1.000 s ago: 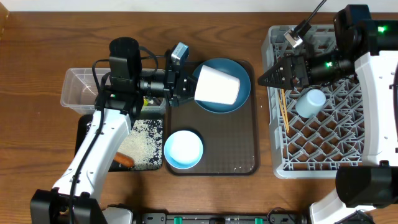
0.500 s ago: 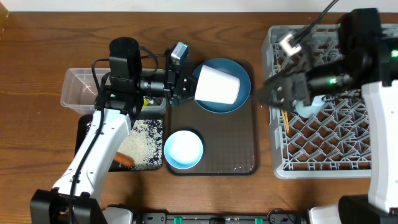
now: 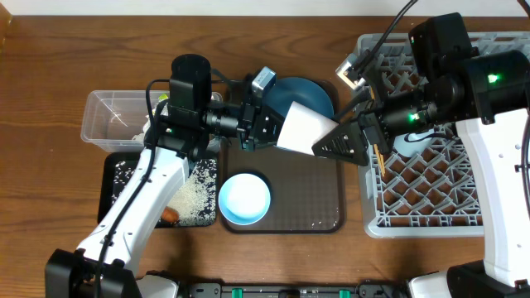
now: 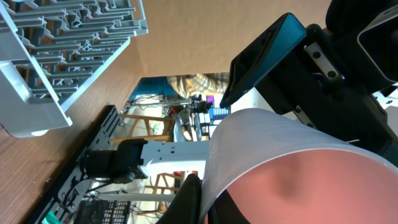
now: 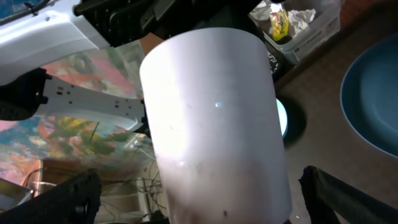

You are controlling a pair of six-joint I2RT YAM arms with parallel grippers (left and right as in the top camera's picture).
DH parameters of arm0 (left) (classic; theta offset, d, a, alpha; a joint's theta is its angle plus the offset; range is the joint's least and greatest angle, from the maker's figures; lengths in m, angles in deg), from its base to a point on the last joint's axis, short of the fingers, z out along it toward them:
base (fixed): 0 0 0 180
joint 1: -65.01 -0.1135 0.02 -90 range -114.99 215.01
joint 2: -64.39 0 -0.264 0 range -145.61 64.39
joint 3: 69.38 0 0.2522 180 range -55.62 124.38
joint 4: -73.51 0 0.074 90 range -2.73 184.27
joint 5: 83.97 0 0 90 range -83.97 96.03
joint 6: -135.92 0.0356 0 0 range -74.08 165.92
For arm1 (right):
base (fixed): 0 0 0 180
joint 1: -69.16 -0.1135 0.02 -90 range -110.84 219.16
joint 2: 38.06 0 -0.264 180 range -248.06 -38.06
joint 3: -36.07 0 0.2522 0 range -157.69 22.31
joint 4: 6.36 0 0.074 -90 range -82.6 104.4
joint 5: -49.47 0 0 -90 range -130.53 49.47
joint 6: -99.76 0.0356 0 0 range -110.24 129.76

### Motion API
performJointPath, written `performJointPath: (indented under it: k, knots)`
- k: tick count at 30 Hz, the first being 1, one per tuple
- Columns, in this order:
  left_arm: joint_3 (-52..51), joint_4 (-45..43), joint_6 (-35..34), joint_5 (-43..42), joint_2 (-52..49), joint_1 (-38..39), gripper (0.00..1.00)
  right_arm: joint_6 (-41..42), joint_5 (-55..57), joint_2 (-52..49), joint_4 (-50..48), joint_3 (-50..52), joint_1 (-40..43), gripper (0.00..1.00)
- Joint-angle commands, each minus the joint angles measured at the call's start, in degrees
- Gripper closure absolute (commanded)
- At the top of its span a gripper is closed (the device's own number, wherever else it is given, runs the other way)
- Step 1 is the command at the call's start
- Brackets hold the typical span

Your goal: Sort waste into correct bins and load items into the dishwasher rack

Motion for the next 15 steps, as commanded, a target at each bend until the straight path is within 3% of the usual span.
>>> performJointPath:
  k: [1,9,11,15]
  knots:
    - [-0.7,-1.1,-2.2,-1.6,0.1,-0.1,0.94,-1.0,0.0,-0.1,0.5,-0.4,-0.5,0.01]
    - [-0.7,-5.2,-4.7,-1.6,0.1,-0.1,0.93,-1.0,0.0,-0.1,-0.5,2.4,-1.6,0.06]
    - [-0.7,-5.2,-4.7,-1.6,0.1,-0.1,0.94,-1.0,0.0,-0.1,-1.4,3.2,-2.3,0.11]
    - [-0.7,-5.2,-4.7,-1.6,0.1,-0.1,0.94,-1.0,-1.4,-0.1,-1.8,3.3,-2.7,0.32]
